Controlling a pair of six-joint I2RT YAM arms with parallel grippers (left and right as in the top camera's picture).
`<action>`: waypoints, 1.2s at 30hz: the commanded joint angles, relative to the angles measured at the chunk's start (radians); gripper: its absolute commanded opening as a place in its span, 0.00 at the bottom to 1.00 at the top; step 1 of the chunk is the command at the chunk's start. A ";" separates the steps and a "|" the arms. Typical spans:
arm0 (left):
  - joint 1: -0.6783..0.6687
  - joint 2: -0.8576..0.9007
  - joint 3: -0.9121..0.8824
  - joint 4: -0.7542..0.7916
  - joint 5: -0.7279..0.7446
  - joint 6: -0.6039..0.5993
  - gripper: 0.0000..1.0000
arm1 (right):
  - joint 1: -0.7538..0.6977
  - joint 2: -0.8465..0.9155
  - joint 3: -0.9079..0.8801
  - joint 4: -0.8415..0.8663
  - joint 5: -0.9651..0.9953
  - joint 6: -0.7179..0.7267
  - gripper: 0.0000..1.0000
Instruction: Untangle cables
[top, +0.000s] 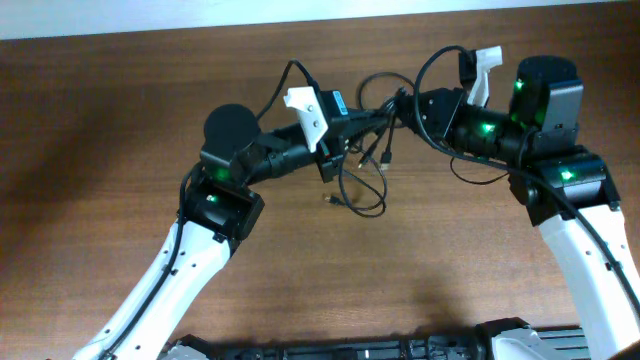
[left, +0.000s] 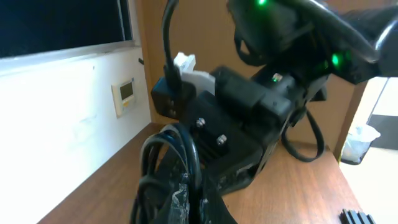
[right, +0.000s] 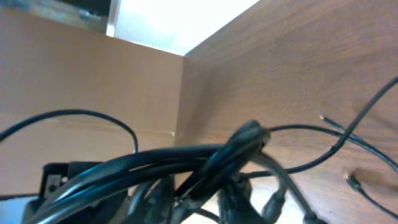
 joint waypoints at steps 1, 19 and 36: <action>-0.027 -0.021 0.025 0.043 0.048 -0.014 0.00 | 0.000 0.010 -0.001 -0.017 0.032 -0.013 0.57; -0.066 -0.021 0.024 0.118 0.048 -0.014 0.00 | 0.000 0.010 -0.001 -0.077 0.035 -0.047 0.04; -0.067 -0.021 0.024 -0.244 -0.234 -0.062 0.61 | 0.000 0.010 -0.001 -0.061 0.023 -0.175 0.04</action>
